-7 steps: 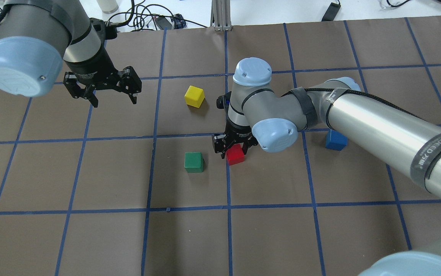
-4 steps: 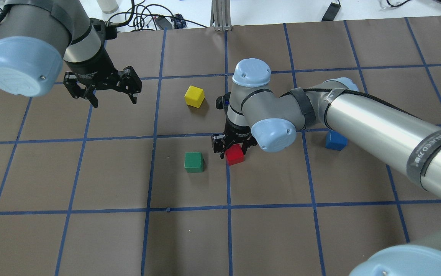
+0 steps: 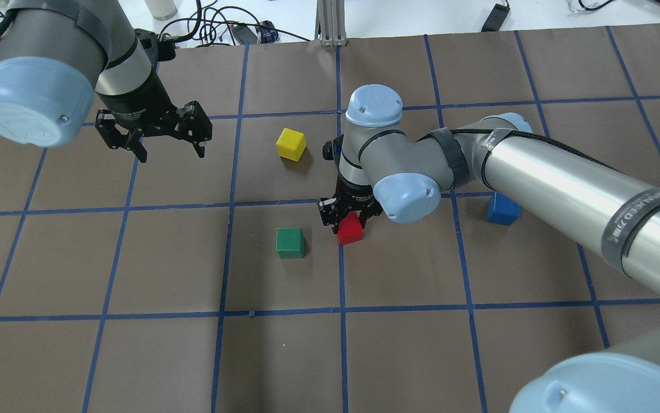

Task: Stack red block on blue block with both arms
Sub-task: 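Lower the right gripper over the red cube and close on it, then lift the red cube and carry it over the blue cube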

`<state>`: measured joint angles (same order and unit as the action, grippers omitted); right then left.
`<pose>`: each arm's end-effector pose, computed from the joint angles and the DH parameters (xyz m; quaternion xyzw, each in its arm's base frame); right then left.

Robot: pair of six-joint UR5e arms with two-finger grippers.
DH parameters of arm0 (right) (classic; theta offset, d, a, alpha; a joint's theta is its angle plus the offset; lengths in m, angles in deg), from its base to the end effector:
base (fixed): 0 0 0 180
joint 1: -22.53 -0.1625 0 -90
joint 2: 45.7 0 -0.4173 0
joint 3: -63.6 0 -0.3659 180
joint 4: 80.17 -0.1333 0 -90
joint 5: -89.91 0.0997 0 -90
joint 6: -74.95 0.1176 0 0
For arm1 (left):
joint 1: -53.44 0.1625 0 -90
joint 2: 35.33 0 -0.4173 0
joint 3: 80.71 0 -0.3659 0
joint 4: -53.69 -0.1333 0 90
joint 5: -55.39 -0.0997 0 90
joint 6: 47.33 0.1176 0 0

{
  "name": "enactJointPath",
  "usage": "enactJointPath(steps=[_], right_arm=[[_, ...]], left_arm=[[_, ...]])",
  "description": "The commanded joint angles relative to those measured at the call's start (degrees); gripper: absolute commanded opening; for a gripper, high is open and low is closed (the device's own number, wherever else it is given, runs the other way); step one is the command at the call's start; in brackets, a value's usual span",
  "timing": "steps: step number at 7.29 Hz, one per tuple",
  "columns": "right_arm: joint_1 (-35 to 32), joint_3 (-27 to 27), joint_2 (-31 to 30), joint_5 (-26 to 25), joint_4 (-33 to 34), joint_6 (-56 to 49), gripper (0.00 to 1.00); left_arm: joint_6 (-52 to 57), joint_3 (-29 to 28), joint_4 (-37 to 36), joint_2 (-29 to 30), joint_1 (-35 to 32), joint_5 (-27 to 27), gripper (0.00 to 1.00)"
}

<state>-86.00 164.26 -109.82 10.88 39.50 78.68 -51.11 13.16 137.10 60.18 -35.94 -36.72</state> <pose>0.3260 -0.4827 0.1936 -0.1223 0.9861 0.0769 0.0821 -0.1236 -0.4963 0.3960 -0.0379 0.9988 0.0238 0.0191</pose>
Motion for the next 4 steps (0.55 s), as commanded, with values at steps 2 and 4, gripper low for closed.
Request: enactJointPath(steps=[2,4], right_arm=[[1.12,-4.13,-1.61,-1.99,-3.46,2.49,0.0],[6.1,-7.3,-6.86,-2.79,-12.06,2.51,0.0]], left_arm=[[0.0,0.61,0.0,-0.5,0.0,-0.09,1.0],[0.0,0.61,-0.09,-0.59,0.0,-0.09,1.0]])
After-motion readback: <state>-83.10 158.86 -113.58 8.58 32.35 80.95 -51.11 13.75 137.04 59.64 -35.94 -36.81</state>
